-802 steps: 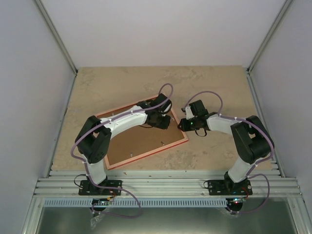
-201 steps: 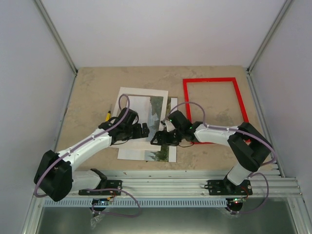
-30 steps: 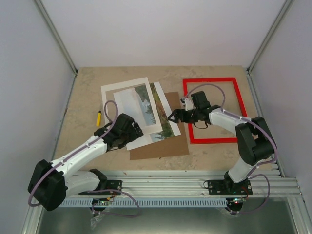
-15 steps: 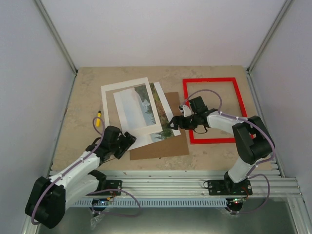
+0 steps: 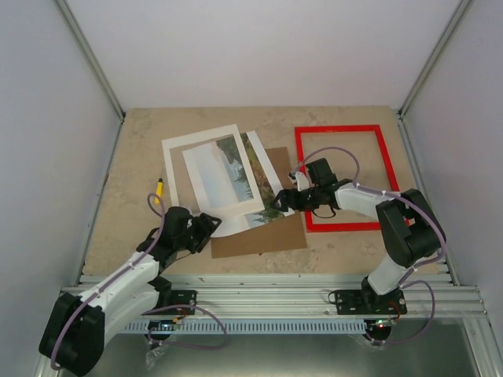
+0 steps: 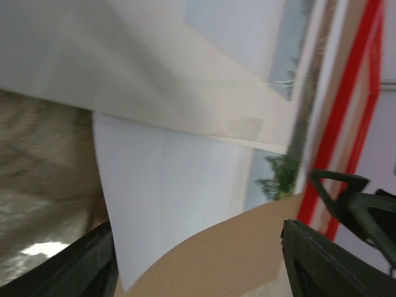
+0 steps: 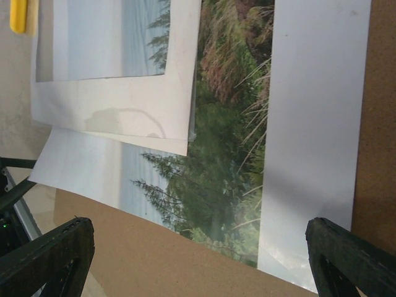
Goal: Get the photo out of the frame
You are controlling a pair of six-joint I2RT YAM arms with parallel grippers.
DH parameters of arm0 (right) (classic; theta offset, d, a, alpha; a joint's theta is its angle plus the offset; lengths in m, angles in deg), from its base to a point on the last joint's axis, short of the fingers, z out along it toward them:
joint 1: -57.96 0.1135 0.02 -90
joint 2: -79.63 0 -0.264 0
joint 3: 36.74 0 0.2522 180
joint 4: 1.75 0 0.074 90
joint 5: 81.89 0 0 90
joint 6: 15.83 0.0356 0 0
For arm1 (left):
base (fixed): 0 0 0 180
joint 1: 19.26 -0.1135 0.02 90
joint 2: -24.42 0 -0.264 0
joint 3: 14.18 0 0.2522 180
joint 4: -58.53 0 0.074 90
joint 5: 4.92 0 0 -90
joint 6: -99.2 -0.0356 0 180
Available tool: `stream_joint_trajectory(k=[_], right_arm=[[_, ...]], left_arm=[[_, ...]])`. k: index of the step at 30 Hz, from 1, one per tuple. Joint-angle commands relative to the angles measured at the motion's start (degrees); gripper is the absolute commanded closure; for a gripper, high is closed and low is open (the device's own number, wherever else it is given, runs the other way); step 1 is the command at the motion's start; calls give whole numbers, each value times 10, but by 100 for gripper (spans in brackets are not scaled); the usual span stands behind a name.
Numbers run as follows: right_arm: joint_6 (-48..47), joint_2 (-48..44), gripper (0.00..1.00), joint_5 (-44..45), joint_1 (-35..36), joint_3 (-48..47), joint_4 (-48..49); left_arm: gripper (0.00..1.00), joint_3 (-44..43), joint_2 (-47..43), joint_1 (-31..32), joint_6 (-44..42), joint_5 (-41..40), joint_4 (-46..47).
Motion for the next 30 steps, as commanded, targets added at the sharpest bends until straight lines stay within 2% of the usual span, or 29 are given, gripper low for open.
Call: stream_joint_trajectory(k=[1, 6, 12, 18, 26, 28, 30], right_arm=[[5, -25, 6, -15, -2, 15, 30], [15, -32, 6, -21, -2, 21, 42], [53, -37, 7, -29, -8, 42, 76], [72, -46, 7, -32, -8, 58, 103], [103, -64, 7, -22, -10, 86, 139], [114, -68, 7, -16, -10, 92, 143], [121, -76, 7, -11, -10, 98, 148]], left_arm=[[30, 15, -47, -4, 30, 11, 45], [34, 43, -52, -3, 58, 21, 107], [35, 62, -7, -3, 82, 32, 167], [43, 69, 33, -3, 98, 26, 207], [61, 71, 98, -3, 106, 31, 276], [68, 67, 115, -2, 107, 35, 293], [80, 61, 127, -2, 111, 47, 301]])
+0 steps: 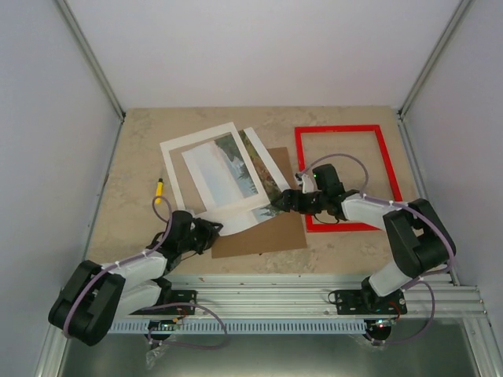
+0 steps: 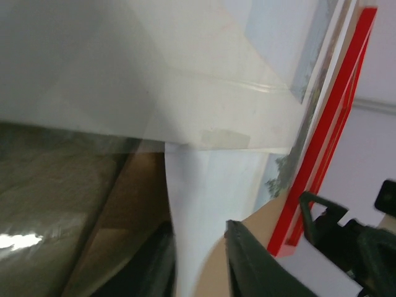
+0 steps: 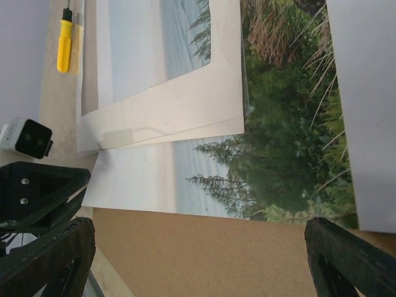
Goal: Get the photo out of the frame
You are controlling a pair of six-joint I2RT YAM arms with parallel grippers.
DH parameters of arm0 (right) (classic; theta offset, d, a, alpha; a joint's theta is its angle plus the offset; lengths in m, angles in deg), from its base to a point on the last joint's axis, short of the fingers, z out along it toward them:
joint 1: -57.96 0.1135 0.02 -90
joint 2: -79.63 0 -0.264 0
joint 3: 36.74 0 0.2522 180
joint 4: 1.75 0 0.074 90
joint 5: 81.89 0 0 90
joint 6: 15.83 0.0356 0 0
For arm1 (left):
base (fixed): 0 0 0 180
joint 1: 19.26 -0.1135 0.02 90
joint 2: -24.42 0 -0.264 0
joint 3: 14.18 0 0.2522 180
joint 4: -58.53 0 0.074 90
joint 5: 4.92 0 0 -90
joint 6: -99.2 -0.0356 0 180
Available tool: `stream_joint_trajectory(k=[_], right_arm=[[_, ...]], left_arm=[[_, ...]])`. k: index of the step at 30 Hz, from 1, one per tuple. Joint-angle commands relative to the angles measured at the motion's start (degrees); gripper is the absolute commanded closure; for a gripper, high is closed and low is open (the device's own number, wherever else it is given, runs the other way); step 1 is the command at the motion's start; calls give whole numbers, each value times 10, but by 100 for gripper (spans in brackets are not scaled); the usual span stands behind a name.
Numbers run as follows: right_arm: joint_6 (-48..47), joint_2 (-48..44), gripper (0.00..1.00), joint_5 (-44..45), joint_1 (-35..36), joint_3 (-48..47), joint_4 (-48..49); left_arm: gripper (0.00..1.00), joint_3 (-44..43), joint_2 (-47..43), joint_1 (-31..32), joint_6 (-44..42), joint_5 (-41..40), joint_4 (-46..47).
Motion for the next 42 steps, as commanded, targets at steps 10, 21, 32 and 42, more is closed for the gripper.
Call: stream_joint_trajectory(k=[10, 21, 32, 42], right_arm=[[96, -92, 6, 4, -7, 73, 63], [257, -100, 10, 21, 66, 134, 201], [358, -79, 22, 90, 83, 169, 331], [430, -34, 45, 137, 83, 164, 358]], left_arm=[[98, -35, -100, 5, 58, 15, -14], [98, -48, -123, 40, 123, 11, 19], [99, -51, -145, 86, 169, -14, 33], [99, -48, -155, 134, 190, -39, 33]])
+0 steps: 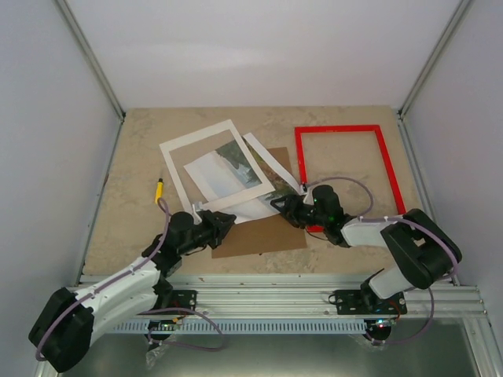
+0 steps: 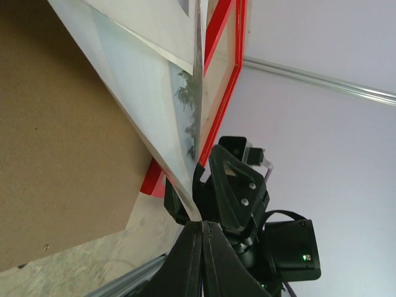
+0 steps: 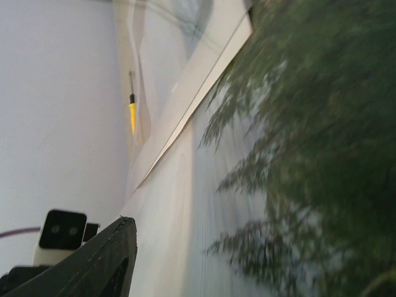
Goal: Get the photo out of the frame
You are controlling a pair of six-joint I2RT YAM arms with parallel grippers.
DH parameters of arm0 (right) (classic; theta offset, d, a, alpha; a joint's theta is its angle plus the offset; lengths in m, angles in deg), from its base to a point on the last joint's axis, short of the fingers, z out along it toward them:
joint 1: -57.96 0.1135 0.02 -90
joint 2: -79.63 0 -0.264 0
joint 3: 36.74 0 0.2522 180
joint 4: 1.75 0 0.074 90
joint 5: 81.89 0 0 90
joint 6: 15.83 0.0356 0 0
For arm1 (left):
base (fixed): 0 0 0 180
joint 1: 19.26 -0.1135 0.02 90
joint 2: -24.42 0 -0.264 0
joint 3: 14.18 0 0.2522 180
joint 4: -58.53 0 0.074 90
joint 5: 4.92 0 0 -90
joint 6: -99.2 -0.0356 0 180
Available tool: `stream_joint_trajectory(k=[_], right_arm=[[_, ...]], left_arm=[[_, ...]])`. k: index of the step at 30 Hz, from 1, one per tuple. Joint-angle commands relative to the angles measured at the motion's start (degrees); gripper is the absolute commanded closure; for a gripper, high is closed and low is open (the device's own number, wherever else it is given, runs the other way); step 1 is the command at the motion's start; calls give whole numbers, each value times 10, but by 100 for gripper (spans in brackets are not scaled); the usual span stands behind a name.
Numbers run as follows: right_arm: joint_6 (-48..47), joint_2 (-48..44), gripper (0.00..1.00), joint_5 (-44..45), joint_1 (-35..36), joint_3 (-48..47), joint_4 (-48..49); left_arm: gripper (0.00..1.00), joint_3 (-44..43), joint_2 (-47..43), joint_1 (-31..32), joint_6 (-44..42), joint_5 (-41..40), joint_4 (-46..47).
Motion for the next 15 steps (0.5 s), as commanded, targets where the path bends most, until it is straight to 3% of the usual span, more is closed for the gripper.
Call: stream_joint_trajectory(k=[1, 9, 13, 15], right_arm=[[46, 16, 48, 42, 1, 2, 30], [53, -7, 76, 72, -7, 22, 24], [46, -16, 98, 76, -14, 25, 12], [44, -23, 99, 72, -20, 27, 6]], left_arm=[[99, -10, -10, 22, 24, -11, 26], [99, -6, -17, 53, 33, -23, 16], [96, -8, -18, 58, 34, -24, 11], [93, -9, -19, 60, 32, -22, 4]])
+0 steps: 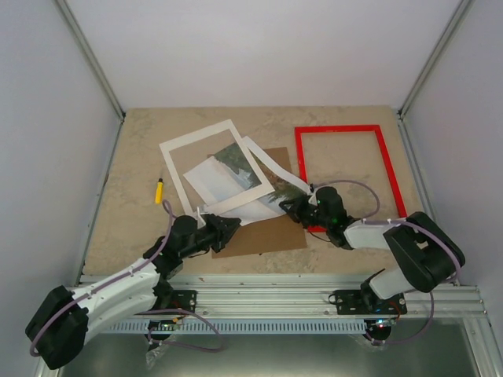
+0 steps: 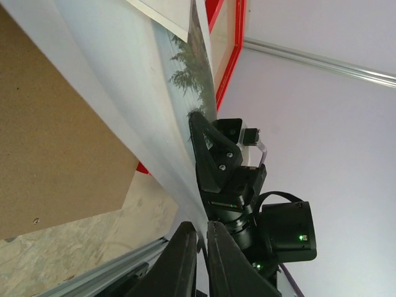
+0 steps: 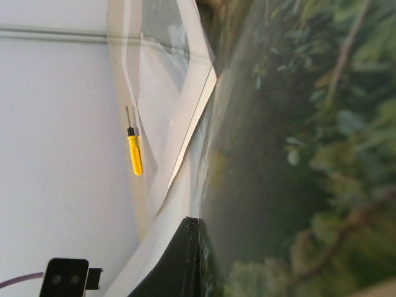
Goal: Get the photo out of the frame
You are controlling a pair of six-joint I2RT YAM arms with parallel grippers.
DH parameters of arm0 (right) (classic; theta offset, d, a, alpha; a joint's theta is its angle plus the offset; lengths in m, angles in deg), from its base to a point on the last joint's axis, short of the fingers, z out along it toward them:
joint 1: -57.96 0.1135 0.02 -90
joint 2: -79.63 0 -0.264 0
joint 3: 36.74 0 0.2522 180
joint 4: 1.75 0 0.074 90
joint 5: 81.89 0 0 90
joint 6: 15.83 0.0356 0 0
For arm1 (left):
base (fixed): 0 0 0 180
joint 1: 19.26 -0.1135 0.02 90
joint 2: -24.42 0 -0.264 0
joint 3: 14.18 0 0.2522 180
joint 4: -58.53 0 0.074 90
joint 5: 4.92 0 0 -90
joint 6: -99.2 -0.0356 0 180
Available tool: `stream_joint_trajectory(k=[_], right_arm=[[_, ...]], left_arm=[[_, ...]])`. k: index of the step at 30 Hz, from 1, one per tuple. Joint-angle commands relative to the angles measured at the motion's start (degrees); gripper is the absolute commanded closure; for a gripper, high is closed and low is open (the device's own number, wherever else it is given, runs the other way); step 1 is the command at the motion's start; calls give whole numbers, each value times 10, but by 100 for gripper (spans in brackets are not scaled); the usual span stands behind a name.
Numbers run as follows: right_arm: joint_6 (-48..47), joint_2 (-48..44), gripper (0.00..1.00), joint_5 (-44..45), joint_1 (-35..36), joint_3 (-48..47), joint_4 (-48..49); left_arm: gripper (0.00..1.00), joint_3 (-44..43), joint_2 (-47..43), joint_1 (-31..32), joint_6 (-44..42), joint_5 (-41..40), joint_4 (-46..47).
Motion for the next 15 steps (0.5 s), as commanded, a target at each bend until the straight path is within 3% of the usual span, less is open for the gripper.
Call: stream_joint_trajectory(k=[1, 6, 11, 15], right_arm=[[-8, -24, 100, 13, -12, 9, -9], [-56, -96, 100, 4, -44, 3, -99], [-164, -197, 100, 2, -87, -53, -273], [-248, -260, 99, 30, -106, -131, -447]], left_arm=[[91, -10, -11, 6, 10, 0, -3], [63, -10, -49, 6, 8, -18, -45], [40, -8, -71, 6, 3, -35, -69], [28, -10, -58, 6, -3, -38, -45]])
